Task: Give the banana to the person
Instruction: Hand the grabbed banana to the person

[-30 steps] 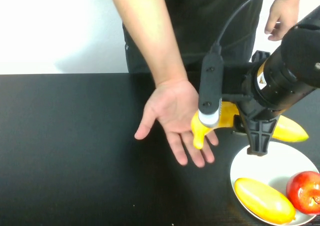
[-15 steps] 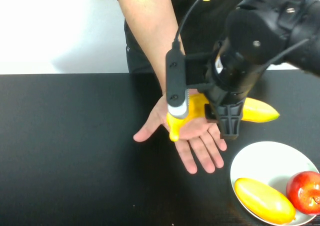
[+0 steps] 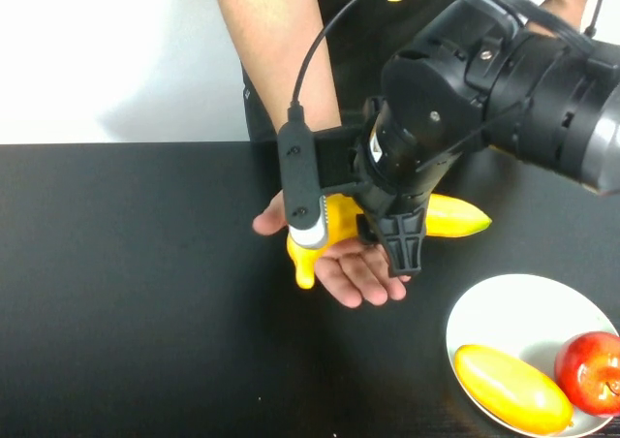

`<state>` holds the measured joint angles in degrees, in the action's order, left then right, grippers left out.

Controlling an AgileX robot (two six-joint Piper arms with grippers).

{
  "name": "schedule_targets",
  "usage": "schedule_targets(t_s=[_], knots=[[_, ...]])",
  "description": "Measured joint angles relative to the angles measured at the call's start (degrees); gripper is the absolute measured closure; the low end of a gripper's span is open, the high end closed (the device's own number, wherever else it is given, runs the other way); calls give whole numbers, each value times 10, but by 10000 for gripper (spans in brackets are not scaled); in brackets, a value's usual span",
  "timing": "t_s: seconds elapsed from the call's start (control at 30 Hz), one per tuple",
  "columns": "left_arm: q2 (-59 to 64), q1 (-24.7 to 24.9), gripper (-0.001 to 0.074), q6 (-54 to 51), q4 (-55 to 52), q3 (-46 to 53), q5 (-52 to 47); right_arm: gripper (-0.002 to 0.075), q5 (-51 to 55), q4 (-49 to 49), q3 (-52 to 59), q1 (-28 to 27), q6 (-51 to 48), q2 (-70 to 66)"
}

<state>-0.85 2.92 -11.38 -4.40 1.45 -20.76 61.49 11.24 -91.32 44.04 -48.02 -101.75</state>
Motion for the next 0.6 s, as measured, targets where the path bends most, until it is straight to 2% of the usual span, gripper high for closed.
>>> schedule_targets(t_s=[0.2,0.4,0.6], knots=[[0,0,741,0,0,0,0,435,-22,0,0,1,-2,-8],[0,0,741,0,0,0,0,390,-23,12,0,3,20,-8],[0,0,741,0,0,0,0,394,-15,18,0,10,33,26]])
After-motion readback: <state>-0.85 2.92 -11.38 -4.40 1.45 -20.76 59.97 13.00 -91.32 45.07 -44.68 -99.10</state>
